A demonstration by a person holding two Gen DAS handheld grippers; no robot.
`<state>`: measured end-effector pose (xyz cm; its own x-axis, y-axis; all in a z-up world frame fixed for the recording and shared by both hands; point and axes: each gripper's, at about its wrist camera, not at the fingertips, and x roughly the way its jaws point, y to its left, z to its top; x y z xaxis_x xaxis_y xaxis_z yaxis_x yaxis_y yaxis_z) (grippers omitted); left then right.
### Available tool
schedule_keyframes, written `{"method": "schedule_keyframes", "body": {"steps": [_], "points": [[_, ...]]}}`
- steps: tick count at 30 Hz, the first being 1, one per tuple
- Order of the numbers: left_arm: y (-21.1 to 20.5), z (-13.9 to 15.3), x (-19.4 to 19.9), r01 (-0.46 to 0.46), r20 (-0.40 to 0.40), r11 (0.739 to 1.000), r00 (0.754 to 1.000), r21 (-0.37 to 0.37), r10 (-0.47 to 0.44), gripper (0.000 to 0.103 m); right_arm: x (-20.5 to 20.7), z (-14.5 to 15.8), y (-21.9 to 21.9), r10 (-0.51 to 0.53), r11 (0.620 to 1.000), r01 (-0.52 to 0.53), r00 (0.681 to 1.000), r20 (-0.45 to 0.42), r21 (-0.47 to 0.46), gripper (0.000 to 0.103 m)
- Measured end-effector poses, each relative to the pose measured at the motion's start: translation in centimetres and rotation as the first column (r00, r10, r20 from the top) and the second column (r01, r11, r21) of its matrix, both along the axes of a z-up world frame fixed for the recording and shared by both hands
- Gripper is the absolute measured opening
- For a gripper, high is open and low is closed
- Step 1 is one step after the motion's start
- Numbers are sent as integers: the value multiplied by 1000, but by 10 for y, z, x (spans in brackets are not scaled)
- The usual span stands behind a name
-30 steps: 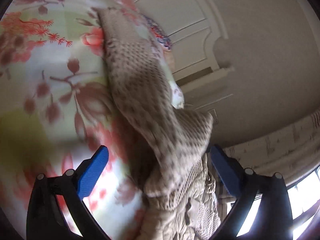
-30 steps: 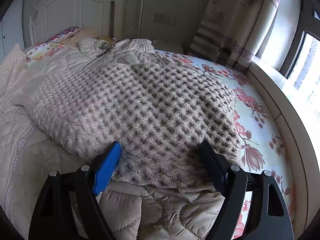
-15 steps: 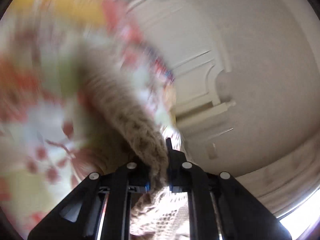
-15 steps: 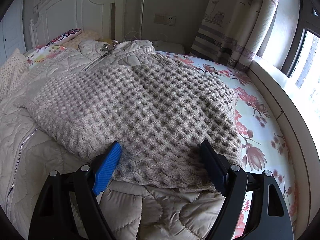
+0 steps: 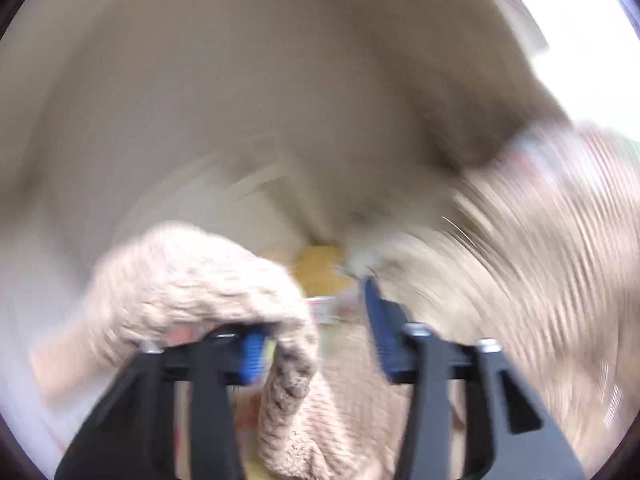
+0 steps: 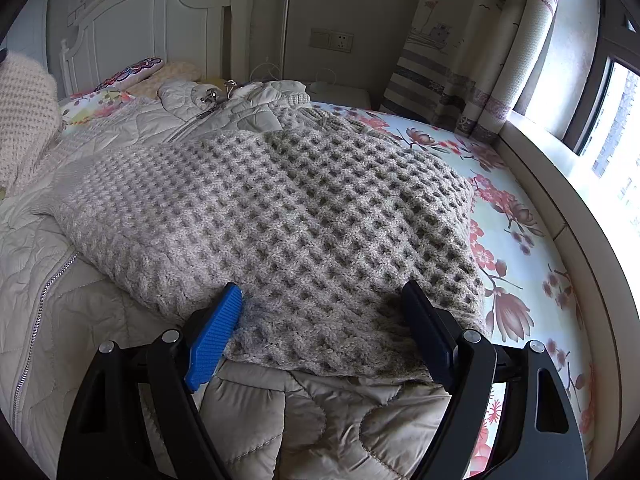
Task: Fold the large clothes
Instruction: 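Grasp the other knitted sleeve with the left tool and fold it across the body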
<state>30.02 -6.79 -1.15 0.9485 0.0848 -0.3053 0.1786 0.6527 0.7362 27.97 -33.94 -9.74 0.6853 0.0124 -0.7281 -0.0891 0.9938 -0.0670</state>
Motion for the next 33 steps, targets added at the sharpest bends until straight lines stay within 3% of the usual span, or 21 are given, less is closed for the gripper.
{"method": "schedule_keyframes", "body": {"steps": [1, 3, 4, 5, 6, 8, 10, 13, 15, 17, 18, 20, 22, 23, 25, 27, 29, 30, 31, 32, 33], "points": [[-20, -23, -3, 54, -60, 995, 997, 89, -48, 57, 0, 0, 0, 0, 1000, 0, 1000, 0, 0, 79], [-53, -71, -13, 141, -203, 971, 974, 191, -101, 57, 0, 0, 0, 0, 1000, 0, 1000, 0, 0, 79], [-59, -92, -16, 160, -243, 961, 965, 224, -104, 56, 0, 0, 0, 0, 1000, 0, 1000, 0, 1, 79], [-58, -102, -18, 151, -226, 960, 969, 236, -97, 56, 0, 0, -1, 0, 1000, 0, 1000, 1, 2, 79], [-56, -103, -21, 140, -200, 966, 975, 216, -97, 57, 0, 0, 0, 0, 1000, 0, 1000, 1, 3, 79], [-43, -94, -21, 103, -227, 987, 971, 121, -73, 66, -1, 1, -1, 1, 1000, -1, 1000, 3, 10, 79], [-27, -81, -24, 86, -223, 994, 972, 66, -69, 84, -1, 1, -1, 3, 1000, -3, 1000, 1, 13, 79], [17, -64, -28, 32, -187, 999, 982, -12, -33, 87, 0, 1, -1, 3, 1000, -3, 1000, 1, 13, 79], [51, -51, -30, -48, -187, 990, 982, -133, 23, 87, 0, 1, -1, 3, 1000, -3, 1000, 1, 14, 79], [98, -42, -31, -155, -207, 943, 974, -295, 95, 87, 0, 1, -1, 3, 1000, -3, 1000, 1, 12, 79], [122, -40, -31, -220, -222, 900, 965, -377, 142, 87, 0, 1, 0, 3, 1000, -3, 1000, 1, 10, 79], [161, -40, -32, -310, -264, 824, 943, -474, 203, 87, 1, 1, 0, 3, 1000, -3, 1000, 0, 10, 79], [177, -38, -29, -337, -288, 787, 934, -517, 211, 86, 1, 1, 0, 4, 1000, -4, 1000, 0, 11, 80], [180, -36, -31, -330, -287, 789, 936, -518, 204, 86, 0, 0, 0, 4, 1000, -4, 1000, 0, 11, 80], [173, -39, -19, -327, -306, 820, 932, -470, 196, 87, 0, 0, 0, 4, 1000, -4, 1000, 0, 10, 80], [157, -53, 1, -342, -380, 859, 905, -381, 192, 86, 0, 0, 0, 3, 1000, -3, 1000, 0, 6, 80], [152, -64, 11, -334, -421, 867, 892, -371, 163, 85, 1, 1, 0, 3, 1000, -3, 1000, 0, 5, 80], [154, -65, 14, -346, -425, 861, 888, -373, 173, 78, 1, 1, 0, 3, 1000, -3, 1000, 0, 4, 80], [157, -66, 19, -360, -423, 854, 887, -376, 188, 63, 0, 1, 1, 3, 1000, -3, 1000, 0, 4, 80], [164, -66, 23, -384, -426, 833, 882, -399, 203, 55, 0, 1, 1, 4, 1000, -4, 1000, 0, 4, 80], [165, -69, 27, -395, -435, 814, 879, -426, 198, 39, 0, 1, 1, 3, 1000, -3, 1000, 1, 0, 80]]}}
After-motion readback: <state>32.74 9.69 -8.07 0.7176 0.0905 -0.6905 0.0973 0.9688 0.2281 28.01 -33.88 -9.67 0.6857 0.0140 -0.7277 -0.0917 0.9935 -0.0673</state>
